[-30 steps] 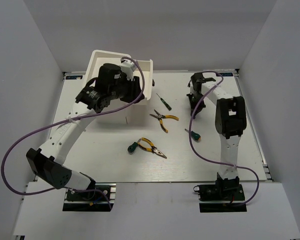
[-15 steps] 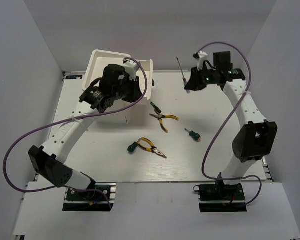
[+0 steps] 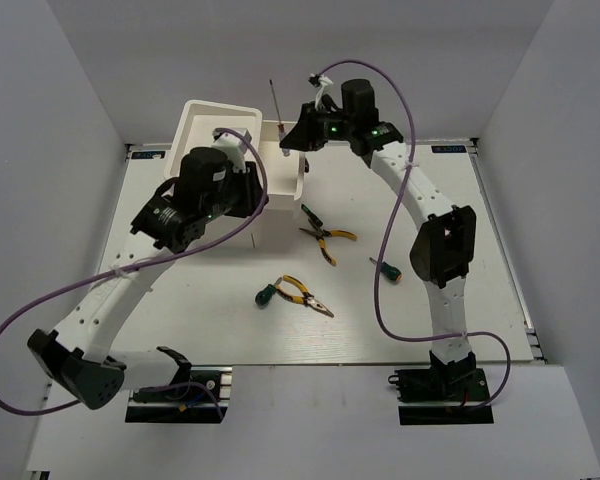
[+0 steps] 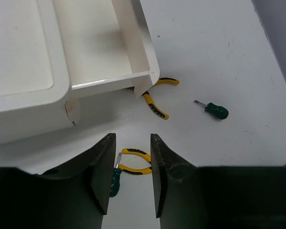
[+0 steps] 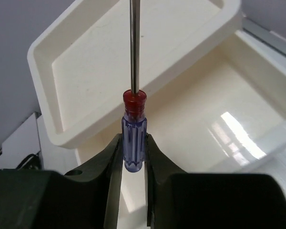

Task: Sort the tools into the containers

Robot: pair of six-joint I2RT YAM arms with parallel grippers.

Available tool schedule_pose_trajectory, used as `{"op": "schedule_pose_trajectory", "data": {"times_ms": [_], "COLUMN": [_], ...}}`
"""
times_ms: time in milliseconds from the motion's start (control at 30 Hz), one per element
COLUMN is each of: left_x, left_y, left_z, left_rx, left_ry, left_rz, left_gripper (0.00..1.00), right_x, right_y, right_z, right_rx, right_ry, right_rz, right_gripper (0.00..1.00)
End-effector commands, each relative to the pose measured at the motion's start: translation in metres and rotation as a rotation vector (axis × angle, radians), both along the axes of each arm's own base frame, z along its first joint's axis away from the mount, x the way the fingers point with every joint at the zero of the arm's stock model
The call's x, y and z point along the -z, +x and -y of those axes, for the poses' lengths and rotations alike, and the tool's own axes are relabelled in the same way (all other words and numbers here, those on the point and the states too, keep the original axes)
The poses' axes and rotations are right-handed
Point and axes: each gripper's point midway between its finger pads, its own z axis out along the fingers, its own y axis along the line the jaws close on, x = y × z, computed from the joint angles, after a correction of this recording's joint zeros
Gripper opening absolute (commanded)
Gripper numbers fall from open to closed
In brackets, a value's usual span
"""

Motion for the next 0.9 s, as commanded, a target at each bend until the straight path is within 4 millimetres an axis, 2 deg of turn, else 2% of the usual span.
{"op": "schedule_pose_trajectory", "data": {"times_ms": [0,33,67,200,267,300,333,367,433,467,500,533,567,600,633,667,700,733,767,800,833,867], "left_x": [-0.007,-0.001,-0.005,0.000,-0.002,0.004,0.008,0.008,0.006,0.010,0.008,0.002,0.002,-0.001,-0.001,0.003,-0.003,0.000,0.005,0.005,0.005,0.008], "left_y": [-0.013,-0.014,-0.016,-0.018,-0.017,-0.014,-0.012,-0.013,-0.010,-0.008,-0.005,-0.005,-0.005,-0.005,-0.004,-0.004,-0.005,-0.004,-0.004,-0.004,-0.004,-0.002], "left_z": [-0.014,-0.014,-0.015,-0.016,-0.016,-0.014,-0.013,-0.011,-0.009,-0.008,-0.007,-0.006,-0.007,-0.007,-0.009,-0.009,-0.009,-0.009,-0.009,-0.009,-0.009,-0.008], "left_rx": [-0.063,-0.069,-0.069,-0.074,-0.074,-0.074,-0.074,-0.066,-0.066,-0.066,-0.061,-0.060,-0.056,-0.056,-0.067,-0.067,-0.067,-0.067,-0.067,-0.067,-0.067,-0.067], "left_ry": [-0.037,-0.038,-0.045,-0.049,-0.054,-0.048,-0.042,-0.045,-0.049,-0.043,-0.034,-0.042,-0.035,-0.036,-0.032,-0.026,-0.039,-0.038,-0.032,-0.032,-0.032,-0.027], "left_rz": [0.005,-0.011,-0.001,-0.014,-0.006,-0.015,-0.024,-0.026,-0.021,-0.030,-0.024,-0.012,-0.008,-0.006,-0.002,-0.010,0.009,0.008,-0.001,-0.001,-0.001,-0.009], "left_gripper": [0.46,0.46,0.46,0.46,0.46,0.46,0.44,0.44,0.43,0.41,0.41,0.39,0.39,0.37,0.37,0.36,0.36,0.36,0.36,0.36,0.36,0.36], "right_x": [-0.026,-0.024,-0.020,-0.020,-0.025,-0.025,-0.021,-0.030,-0.029,-0.034,-0.036,-0.047,-0.067,-0.050,-0.047,-0.060,-0.030,-0.018,0.031,0.041,0.053,0.088], "right_y": [0.003,0.002,0.000,0.000,-0.004,-0.004,-0.005,-0.007,-0.009,-0.010,-0.011,-0.014,-0.012,0.007,0.019,0.013,0.022,0.023,0.011,0.013,0.009,-0.003], "right_z": [-0.016,-0.019,-0.022,-0.018,-0.016,-0.017,-0.014,-0.013,-0.013,-0.010,-0.008,0.000,0.010,0.032,0.048,0.066,0.087,0.098,0.110,0.129,0.134,0.143], "right_rx": [0.038,0.037,0.034,0.026,0.014,0.012,0.012,0.007,0.002,0.002,0.005,0.017,0.071,0.180,0.264,0.307,0.338,0.344,0.329,0.334,0.325,0.311], "right_ry": [0.083,0.078,0.074,0.064,0.066,0.066,0.052,0.063,0.057,0.057,0.055,0.055,0.052,-0.009,-0.069,-0.095,-0.192,-0.229,-0.313,-0.353,-0.371,-0.402], "right_rz": [0.024,0.027,0.020,0.035,0.043,0.047,0.035,0.068,0.071,0.089,0.094,0.114,0.164,0.171,0.228,0.258,0.257,0.237,0.126,0.139,0.126,0.081], "right_gripper": [0.00,0.00,0.16,0.48,0.54,0.55,0.55,0.57,0.57,0.55,0.43,0.32,0.18,0.00,0.00,0.00,0.00,0.00,0.00,0.00,0.00,0.03]}}
